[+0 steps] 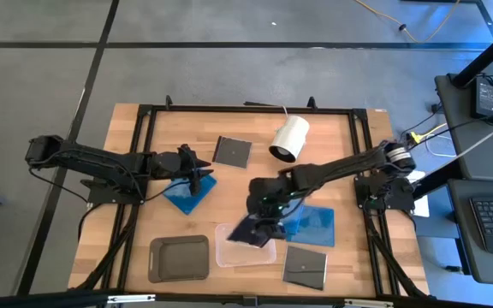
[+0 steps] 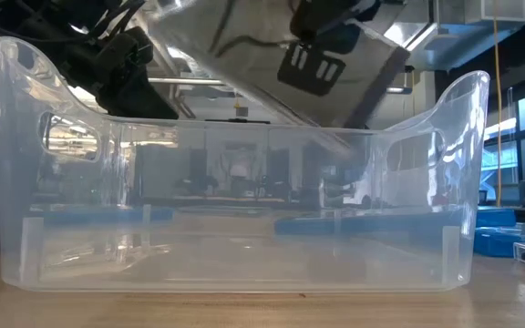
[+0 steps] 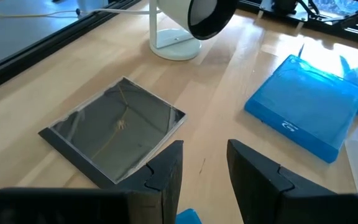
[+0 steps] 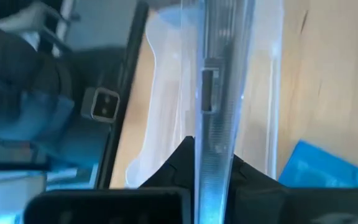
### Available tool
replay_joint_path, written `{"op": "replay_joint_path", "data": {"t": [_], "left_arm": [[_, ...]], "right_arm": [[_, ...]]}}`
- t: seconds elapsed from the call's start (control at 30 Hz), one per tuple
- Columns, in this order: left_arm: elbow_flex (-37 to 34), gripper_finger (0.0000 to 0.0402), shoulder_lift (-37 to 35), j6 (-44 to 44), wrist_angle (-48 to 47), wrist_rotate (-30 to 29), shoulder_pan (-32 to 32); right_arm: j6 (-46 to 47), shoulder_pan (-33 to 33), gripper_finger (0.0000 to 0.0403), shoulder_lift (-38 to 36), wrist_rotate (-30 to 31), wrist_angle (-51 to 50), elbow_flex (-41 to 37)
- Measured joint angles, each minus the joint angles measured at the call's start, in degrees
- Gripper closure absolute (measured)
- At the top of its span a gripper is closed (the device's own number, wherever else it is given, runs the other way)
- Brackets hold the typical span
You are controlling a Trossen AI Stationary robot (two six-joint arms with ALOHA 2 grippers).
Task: Pick & place jewel cases by type
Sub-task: Put the middle black CD case into the transparent bin
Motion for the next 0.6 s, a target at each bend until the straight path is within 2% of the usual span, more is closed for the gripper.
{"op": "replay_joint_path", "data": {"t": [0.1,0.2,0.6], "left_arm": [[0.0,0.0279,0.0,0.0,0.0,0.0,0.0],[0.0,0.0279,0.0,0.0,0.0,0.0,0.0],[0.0,0.0279,0.0,1.5,-0.1,0.0,0.0]], "right_arm": [[-1.4,0.1,0.0377,3.4,0.0,-6.3,5.1],[-2.8,0.1,0.0377,6.1,0.0,-7.2,7.8],[-3.9,0.1,0.0377,10.4,-1.5,-7.0,8.4]]}}
